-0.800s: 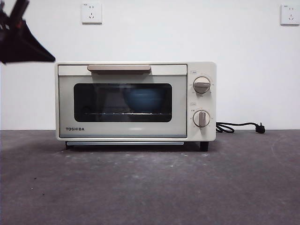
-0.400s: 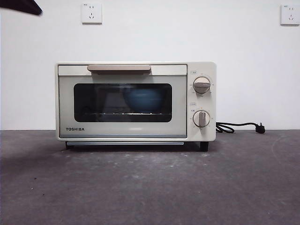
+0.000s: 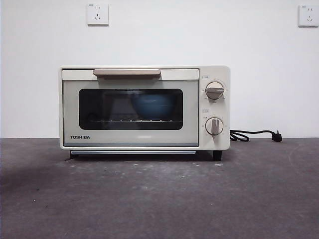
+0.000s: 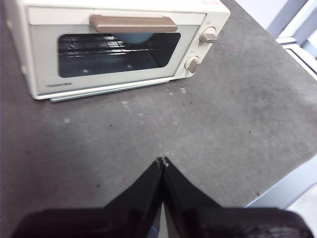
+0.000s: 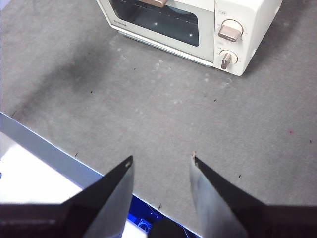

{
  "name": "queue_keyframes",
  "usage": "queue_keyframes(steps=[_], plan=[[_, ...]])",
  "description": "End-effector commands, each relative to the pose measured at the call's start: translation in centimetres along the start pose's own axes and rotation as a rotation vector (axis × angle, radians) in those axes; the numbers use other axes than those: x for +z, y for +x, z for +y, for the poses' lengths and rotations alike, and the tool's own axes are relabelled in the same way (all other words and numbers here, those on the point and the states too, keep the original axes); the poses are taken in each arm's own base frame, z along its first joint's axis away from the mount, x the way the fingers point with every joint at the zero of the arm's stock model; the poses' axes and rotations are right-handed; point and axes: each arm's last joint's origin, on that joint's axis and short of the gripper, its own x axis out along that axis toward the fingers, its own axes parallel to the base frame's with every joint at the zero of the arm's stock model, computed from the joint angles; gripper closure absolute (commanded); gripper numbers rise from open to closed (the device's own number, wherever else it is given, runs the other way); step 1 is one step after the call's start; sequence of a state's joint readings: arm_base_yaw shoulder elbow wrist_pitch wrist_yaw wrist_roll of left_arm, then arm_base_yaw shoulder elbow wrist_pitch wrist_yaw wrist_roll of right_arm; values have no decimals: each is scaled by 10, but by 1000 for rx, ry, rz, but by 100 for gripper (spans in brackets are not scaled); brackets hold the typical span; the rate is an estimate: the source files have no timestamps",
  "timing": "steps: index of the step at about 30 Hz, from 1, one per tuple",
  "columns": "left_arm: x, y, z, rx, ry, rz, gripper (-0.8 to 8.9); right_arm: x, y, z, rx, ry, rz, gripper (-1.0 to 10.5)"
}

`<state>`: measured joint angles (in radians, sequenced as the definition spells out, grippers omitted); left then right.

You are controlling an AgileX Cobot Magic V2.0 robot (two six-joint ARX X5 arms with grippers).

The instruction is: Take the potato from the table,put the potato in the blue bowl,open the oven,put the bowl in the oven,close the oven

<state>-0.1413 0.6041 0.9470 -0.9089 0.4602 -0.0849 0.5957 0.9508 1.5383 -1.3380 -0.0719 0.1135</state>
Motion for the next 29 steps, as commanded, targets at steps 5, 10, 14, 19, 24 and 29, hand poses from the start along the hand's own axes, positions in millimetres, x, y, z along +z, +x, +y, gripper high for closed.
queue_keyframes(steps=[5,10,14,19,24,29], plan=[[9,-30,-15,40,78,-28,821,0,-1,0,4,-13,-4,760],[15,-40,-20,39,92,-57,822,-1,0,0,3,-12,4,787],[14,-41,-20,40,90,-53,822,-2,1,0,0,-21,31,958],[14,-41,-20,37,88,-51,818,-2,1,0,0,-25,35,957],[14,-41,-20,36,88,-51,818,-2,1,0,-1,2,33,946],[14,-41,-20,36,87,-51,818,-3,-1,0,-1,2,26,946]])
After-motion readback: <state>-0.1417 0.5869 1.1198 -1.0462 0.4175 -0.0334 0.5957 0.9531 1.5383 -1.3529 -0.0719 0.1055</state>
